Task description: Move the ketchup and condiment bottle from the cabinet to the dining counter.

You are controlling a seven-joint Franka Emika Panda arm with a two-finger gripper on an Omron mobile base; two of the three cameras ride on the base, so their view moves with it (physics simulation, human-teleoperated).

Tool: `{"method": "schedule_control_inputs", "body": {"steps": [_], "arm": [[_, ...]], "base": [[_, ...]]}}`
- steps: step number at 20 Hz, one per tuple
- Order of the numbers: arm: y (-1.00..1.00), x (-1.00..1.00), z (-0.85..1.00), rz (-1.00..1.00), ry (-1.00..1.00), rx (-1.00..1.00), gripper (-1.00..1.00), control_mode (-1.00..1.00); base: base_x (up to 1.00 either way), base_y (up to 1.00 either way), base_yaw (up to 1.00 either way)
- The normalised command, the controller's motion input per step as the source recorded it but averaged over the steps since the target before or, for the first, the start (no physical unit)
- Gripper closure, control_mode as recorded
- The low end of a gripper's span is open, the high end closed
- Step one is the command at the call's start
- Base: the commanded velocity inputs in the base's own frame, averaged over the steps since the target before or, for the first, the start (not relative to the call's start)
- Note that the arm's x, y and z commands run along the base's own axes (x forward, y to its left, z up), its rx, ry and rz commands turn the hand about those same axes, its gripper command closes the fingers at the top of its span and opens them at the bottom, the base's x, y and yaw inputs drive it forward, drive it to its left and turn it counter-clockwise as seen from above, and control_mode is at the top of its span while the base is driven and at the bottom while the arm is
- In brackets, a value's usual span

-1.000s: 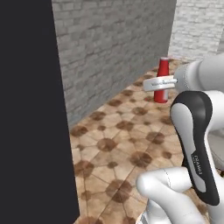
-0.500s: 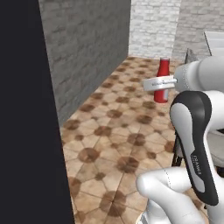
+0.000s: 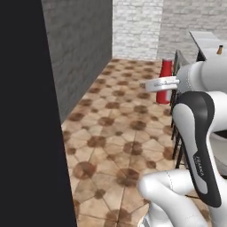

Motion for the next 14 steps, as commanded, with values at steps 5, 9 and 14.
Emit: {"method": "schedule_control_inputs", "body": {"steps": [5, 9, 14], "arm": [[0.00, 0.00, 0.00, 0.00, 0.00, 0.00, 1.00, 1.00], [0.00, 0.00, 0.00, 0.00, 0.00, 0.00, 1.00, 1.00], [0.00, 0.00, 0.00, 0.00, 0.00, 0.00, 1.00, 1.00]], "base": [[0.65, 0.25, -0.30], [0.65, 0.25, -0.30], [0.66, 0.25, -0.30]]}}
